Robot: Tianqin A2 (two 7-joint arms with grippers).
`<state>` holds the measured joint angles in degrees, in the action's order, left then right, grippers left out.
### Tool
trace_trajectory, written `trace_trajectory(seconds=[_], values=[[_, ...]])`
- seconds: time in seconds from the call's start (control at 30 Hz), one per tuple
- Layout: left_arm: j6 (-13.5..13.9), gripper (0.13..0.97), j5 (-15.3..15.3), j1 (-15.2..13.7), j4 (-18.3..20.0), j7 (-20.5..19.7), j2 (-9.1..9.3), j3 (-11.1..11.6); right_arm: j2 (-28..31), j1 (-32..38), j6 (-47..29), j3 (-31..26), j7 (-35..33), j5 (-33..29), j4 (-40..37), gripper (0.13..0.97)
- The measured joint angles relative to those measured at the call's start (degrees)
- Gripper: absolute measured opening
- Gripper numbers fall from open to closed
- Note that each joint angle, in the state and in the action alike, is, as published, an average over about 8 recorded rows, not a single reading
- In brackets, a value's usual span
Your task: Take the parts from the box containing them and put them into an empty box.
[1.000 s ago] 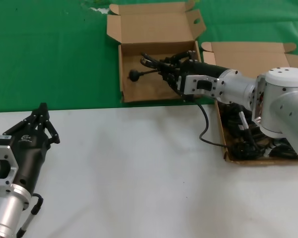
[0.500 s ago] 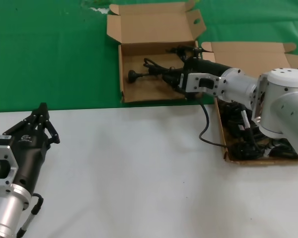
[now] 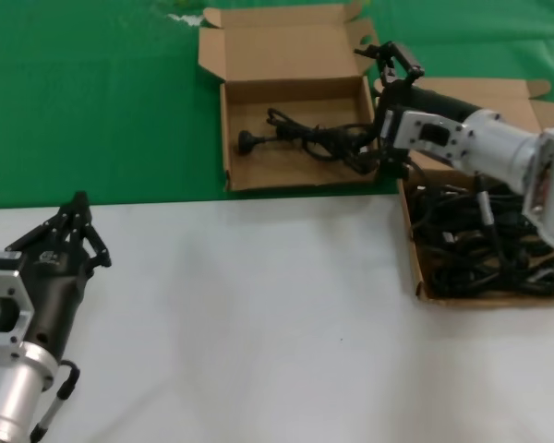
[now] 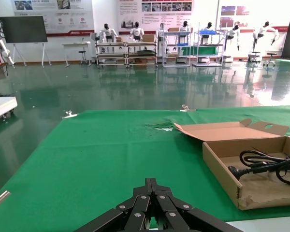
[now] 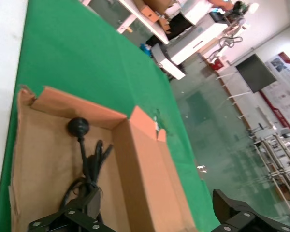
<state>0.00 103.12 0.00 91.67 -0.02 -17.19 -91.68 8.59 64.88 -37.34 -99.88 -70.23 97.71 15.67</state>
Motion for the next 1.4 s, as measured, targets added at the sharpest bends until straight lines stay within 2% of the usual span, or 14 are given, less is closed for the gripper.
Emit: trace_trajectory(seconds=[0.23, 0.43, 0.53, 0.97, 1.23, 1.37, 1.4], values=[[0.0, 0.139, 0.0, 0.0, 0.0, 0.0, 0.0, 0.0, 5.5, -7.86, -0.12, -2.82, 13.49, -2.55, 17.6, 0.8], [0.0, 0.14, 0.0, 0.0, 0.0, 0.0, 0.0, 0.0, 9.32, -12.74, 0.77, -4.12, 21.65, -4.21, 28.06, 0.872], [0.0, 0.141, 0.0, 0.0, 0.0, 0.0, 0.0, 0.0, 9.96, -13.55, 0.94, -4.28, 22.94, -4.46, 29.7, 0.915], [0.0, 0.194, 0.0, 0.0, 0.0, 0.0, 0.0, 0.0, 9.99, -16.77, 3.16, -3.55, 25.97, -3.9, 32.76, 0.965], [0.0, 0.313, 0.0, 0.0, 0.0, 0.0, 0.0, 0.0, 9.84, -21.83, 6.76, -2.31, 30.63, -2.92, 37.31, 0.966], [0.0, 0.313, 0.0, 0.0, 0.0, 0.0, 0.0, 0.0, 9.76, -24.56, 8.7, -1.65, 33.14, -2.39, 39.76, 0.966], [0.0, 0.336, 0.0, 0.0, 0.0, 0.0, 0.0, 0.0, 9.74, -25.23, 9.17, -1.48, 33.75, -2.26, 40.36, 0.966]])
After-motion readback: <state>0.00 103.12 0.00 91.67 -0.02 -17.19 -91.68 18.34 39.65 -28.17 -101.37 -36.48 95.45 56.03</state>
